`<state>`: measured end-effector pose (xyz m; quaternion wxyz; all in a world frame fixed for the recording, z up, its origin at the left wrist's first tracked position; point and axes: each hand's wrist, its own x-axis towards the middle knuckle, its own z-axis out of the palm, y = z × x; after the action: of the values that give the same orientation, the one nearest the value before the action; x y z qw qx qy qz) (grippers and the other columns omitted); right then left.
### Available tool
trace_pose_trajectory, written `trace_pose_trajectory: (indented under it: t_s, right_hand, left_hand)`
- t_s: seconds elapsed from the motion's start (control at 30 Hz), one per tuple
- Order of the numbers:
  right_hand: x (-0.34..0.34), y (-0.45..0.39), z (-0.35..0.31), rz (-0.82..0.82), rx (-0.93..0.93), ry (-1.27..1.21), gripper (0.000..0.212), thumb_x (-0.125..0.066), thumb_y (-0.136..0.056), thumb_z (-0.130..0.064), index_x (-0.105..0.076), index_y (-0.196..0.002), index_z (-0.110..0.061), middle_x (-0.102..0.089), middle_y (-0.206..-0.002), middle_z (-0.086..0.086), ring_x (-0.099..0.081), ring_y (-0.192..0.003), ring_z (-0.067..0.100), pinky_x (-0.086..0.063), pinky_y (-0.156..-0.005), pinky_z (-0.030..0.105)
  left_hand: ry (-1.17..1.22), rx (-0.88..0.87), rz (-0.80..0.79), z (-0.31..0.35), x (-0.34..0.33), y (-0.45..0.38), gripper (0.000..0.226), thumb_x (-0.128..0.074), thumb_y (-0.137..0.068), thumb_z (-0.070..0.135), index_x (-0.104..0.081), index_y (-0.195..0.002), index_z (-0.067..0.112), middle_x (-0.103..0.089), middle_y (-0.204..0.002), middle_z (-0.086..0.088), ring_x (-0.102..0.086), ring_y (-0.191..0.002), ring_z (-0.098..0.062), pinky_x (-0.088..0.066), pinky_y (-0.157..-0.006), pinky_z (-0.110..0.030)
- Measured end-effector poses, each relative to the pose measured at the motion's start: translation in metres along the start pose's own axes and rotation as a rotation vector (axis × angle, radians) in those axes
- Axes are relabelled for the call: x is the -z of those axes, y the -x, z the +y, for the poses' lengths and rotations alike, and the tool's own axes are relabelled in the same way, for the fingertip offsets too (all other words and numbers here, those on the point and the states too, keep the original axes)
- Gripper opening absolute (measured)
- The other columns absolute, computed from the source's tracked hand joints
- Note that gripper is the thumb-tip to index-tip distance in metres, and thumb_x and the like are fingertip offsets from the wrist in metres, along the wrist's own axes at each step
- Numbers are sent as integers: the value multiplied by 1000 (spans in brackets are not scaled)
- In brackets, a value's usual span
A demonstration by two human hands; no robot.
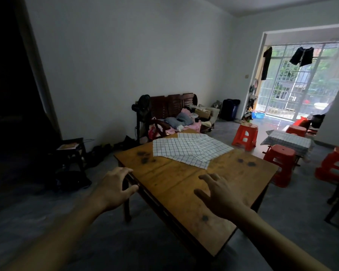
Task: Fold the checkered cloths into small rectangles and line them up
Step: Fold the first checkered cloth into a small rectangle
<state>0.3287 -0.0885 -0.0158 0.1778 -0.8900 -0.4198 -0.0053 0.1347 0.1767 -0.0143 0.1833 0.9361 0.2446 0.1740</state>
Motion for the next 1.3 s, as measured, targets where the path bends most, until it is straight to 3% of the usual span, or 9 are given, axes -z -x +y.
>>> trace_pose_trajectory:
  t_s: [0.2,0.4,0.63,0.97,1.3]
  right_hand:
    - [-40,-88,-44,-46,6,7,60,-45,-91,-60,-37,-142,-29,-34,-149,-3,-41,-127,13,-42,-103,32]
    - [-74,-183,-84,-67,-21,34,60,-43,-90,-64,-36,-140,-32,-37,-147,-5,-51,-117,13,-45,-99,33]
    - [-121,-276,-110,-105,-2,41,59,-44,-92,-60,-33,-143,-32,-30,-153,-3,-33,-136,17,-39,-107,37]
    - [-174,-467,-98,-57,13,-128,48,-46,-95,-52,-41,-136,-30,-39,-146,0,-40,-128,18,-42,-103,38]
    - [-205,-646,-127,-148,-22,-134,58,-50,-93,-53,-34,-144,-31,-31,-152,0,-33,-136,20,-40,-108,42]
  left_hand:
    - [63,18,-16,-83,6,-69,60,-64,-86,51,-47,-137,26,-47,-138,5,-46,-122,-12,-44,-97,-30]
    - [128,18,9,-160,16,-143,55,-65,-86,50,-50,-133,25,-50,-133,6,-48,-118,-11,-45,-94,-29]
    - [124,21,-6,-224,8,-208,49,-65,-88,45,-50,-131,26,-48,-133,8,-46,-118,-10,-39,-90,-25]
    - [76,48,-67,-288,-17,-373,51,-64,-89,46,-49,-134,25,-46,-137,7,-44,-124,-12,-38,-99,-26]
    - [51,48,-67,-372,-2,-525,52,-62,-89,49,-48,-135,28,-45,-137,9,-42,-122,-9,-40,-100,-27]
